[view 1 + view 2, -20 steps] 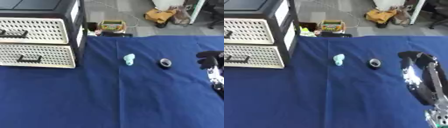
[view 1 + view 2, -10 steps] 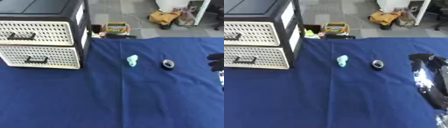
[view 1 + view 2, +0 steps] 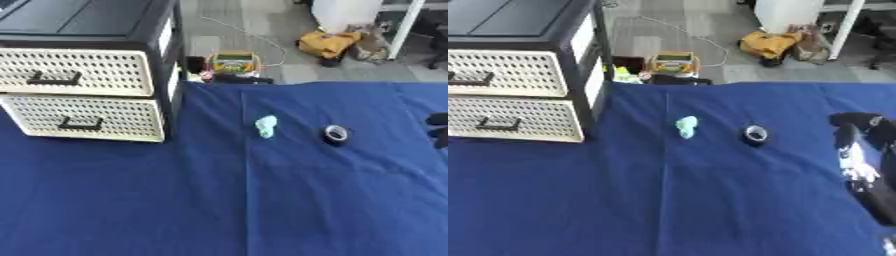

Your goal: Pick up objects from table and place into drawer.

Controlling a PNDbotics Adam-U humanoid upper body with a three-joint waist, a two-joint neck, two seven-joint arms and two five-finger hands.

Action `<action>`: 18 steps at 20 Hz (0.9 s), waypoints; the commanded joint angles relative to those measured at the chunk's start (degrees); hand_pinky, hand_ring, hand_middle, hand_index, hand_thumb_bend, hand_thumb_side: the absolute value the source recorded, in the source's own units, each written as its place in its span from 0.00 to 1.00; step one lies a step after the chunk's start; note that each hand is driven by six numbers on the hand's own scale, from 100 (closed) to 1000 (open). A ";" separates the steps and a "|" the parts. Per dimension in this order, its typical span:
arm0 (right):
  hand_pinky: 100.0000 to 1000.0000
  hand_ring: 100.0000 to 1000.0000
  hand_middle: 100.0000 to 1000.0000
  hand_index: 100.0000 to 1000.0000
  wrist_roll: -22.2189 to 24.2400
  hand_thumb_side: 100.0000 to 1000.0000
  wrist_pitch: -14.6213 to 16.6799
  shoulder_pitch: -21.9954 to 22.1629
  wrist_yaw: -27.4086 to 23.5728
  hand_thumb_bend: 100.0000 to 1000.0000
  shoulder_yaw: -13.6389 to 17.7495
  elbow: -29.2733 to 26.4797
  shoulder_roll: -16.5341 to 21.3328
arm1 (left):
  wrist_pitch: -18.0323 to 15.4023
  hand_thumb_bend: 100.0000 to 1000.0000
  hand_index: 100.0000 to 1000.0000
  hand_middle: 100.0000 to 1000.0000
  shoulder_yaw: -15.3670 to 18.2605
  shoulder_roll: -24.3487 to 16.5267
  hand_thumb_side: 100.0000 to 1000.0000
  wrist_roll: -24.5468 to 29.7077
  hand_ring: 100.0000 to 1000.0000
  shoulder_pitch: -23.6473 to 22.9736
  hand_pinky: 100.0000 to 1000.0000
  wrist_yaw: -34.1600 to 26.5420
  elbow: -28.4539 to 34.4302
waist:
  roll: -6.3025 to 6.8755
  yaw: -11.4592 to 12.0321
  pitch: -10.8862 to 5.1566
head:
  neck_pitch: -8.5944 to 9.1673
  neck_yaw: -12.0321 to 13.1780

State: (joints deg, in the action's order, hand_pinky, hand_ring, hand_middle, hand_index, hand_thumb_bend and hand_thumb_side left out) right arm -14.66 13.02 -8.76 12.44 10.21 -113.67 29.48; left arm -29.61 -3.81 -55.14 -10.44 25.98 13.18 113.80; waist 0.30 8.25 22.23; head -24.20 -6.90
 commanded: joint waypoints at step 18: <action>0.59 0.70 0.38 0.78 0.16 0.94 3.45 0.54 -4.58 0.09 0.28 -0.92 -1.99 | 0.69 0.00 0.72 0.35 1.49 -5.95 0.36 10.94 0.29 1.18 0.53 -3.51 0.79 | -0.23 -0.95 -1.09 | -4.26 0.44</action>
State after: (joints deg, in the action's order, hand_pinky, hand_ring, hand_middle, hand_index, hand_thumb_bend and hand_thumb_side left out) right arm -14.61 16.17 -8.04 8.18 10.16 -113.67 26.93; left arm -28.92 -3.53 -58.57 -0.04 26.42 10.06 113.81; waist 0.03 7.20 22.18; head -28.91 -6.63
